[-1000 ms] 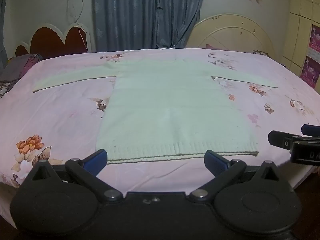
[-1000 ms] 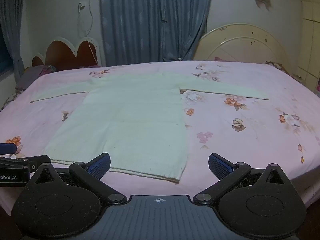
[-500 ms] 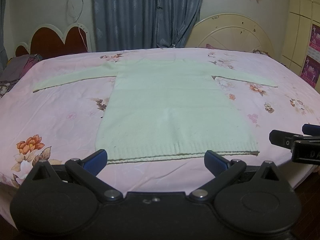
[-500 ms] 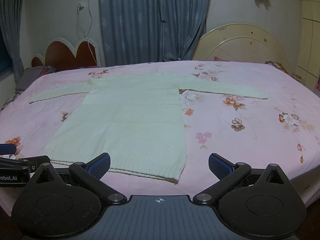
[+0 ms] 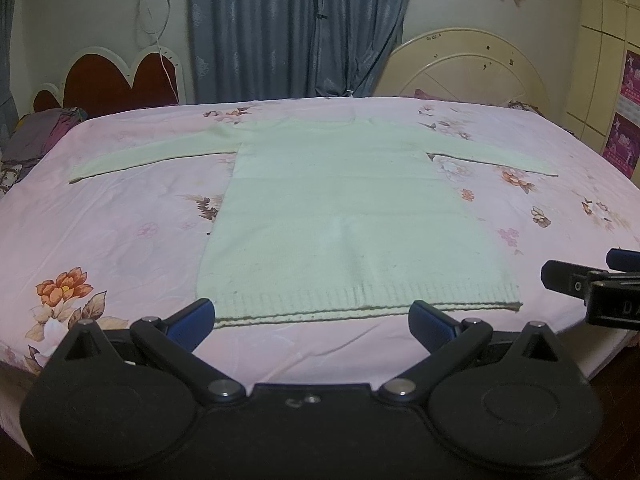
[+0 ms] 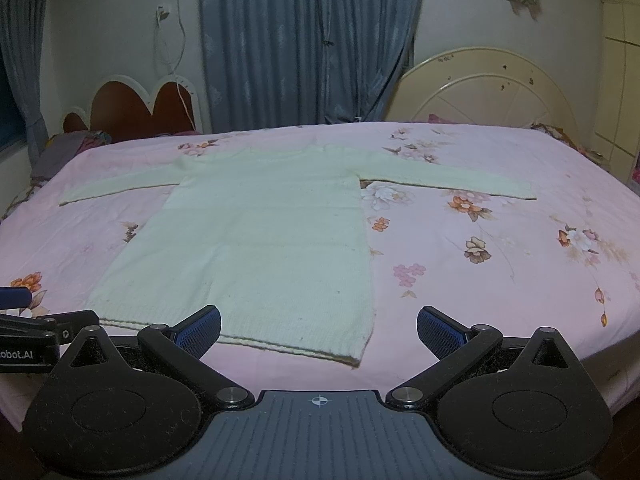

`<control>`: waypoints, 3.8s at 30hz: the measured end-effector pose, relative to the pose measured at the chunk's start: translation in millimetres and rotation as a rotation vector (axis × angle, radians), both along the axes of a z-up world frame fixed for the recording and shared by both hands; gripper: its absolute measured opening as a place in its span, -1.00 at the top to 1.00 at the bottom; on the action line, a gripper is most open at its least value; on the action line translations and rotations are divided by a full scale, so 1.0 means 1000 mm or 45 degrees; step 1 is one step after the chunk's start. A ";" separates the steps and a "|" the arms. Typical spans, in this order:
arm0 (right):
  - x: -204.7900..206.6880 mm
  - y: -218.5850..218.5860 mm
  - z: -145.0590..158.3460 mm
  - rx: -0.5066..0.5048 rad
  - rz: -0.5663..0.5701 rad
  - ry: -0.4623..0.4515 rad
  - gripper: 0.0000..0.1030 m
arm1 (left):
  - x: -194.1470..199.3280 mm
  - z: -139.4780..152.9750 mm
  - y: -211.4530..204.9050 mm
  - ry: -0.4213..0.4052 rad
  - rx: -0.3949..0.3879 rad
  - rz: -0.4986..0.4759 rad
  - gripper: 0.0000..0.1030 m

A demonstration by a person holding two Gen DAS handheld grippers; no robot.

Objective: Fold small clothes

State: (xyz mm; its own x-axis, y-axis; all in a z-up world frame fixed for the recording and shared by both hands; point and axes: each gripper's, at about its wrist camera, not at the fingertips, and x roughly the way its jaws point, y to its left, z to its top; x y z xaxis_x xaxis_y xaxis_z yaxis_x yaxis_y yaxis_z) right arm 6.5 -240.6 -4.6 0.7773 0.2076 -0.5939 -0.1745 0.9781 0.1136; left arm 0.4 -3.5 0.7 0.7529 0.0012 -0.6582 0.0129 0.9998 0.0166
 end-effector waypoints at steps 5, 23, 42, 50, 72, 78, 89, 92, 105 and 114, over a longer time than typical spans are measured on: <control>0.000 0.002 0.001 -0.001 -0.003 -0.002 -1.00 | 0.000 0.001 0.000 -0.001 -0.002 0.001 -0.99; -0.001 0.003 0.003 0.000 -0.006 -0.002 -1.00 | -0.001 0.003 0.002 -0.003 0.005 0.000 -1.00; -0.002 -0.002 0.005 0.006 -0.011 -0.008 -1.00 | 0.000 0.001 -0.002 -0.010 0.011 -0.005 -1.00; -0.002 -0.002 0.006 0.009 -0.009 -0.010 -1.00 | 0.001 0.001 -0.004 -0.010 0.013 -0.004 -0.99; 0.044 -0.015 0.015 0.014 -0.091 -0.037 -1.00 | 0.054 0.013 -0.010 -0.064 0.042 -0.048 -1.00; 0.082 -0.011 0.013 0.005 -0.122 -0.030 -1.00 | 0.095 0.010 -0.007 -0.061 0.031 -0.064 -1.00; 0.171 0.005 0.003 0.001 -0.187 -0.018 -1.00 | 0.187 -0.002 0.009 -0.041 0.028 -0.107 -1.00; 0.193 0.006 0.003 -0.002 -0.219 -0.012 -1.00 | 0.210 -0.003 0.012 -0.035 0.032 -0.123 -0.99; 0.269 -0.045 -0.007 -0.015 -0.362 0.010 -1.00 | 0.292 -0.021 -0.018 0.040 -0.001 -0.160 -1.00; 0.337 -0.156 -0.041 0.051 -0.512 0.046 -0.99 | 0.335 -0.036 -0.073 0.124 0.064 -0.123 -1.00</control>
